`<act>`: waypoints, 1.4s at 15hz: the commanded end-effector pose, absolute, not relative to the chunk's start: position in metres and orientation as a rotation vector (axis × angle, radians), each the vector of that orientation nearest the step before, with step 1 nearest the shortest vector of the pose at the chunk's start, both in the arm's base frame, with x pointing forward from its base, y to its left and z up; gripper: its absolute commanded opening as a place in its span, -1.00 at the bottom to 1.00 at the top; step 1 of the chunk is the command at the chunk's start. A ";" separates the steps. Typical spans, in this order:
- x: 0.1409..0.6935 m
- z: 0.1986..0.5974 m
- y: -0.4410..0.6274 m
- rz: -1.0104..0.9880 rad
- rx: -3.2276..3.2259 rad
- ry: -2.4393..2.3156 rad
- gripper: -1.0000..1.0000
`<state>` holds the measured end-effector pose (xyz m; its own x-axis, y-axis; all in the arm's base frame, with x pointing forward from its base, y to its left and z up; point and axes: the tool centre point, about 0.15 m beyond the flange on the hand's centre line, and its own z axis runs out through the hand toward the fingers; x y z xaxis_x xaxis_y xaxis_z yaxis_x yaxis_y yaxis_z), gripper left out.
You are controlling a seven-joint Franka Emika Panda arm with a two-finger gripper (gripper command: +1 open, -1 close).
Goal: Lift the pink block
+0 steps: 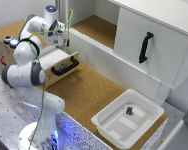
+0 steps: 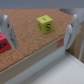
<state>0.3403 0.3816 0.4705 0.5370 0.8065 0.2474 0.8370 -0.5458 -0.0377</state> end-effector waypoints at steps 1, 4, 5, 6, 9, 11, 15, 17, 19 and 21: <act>0.357 0.481 0.472 0.148 -2.627 -1.796 1.00; 0.344 0.482 0.485 0.169 -2.576 -1.878 1.00; 0.340 0.481 0.486 0.180 -2.555 -1.901 1.00; 0.336 0.481 0.487 0.188 -2.540 -1.925 1.00; 0.321 0.481 0.488 0.204 -2.488 -1.977 1.00; 0.311 0.480 0.486 0.208 -2.446 -2.000 1.00; 0.290 0.466 0.490 0.222 -2.362 -2.047 1.00; 0.284 0.457 0.489 0.203 -2.348 -2.030 1.00; 0.283 0.447 0.488 0.139 -2.368 -1.993 1.00; 0.289 0.439 0.483 0.104 -2.340 -1.952 1.00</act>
<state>0.2857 0.4779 0.4592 0.1631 0.9863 -0.0244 0.9820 -0.1646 -0.0930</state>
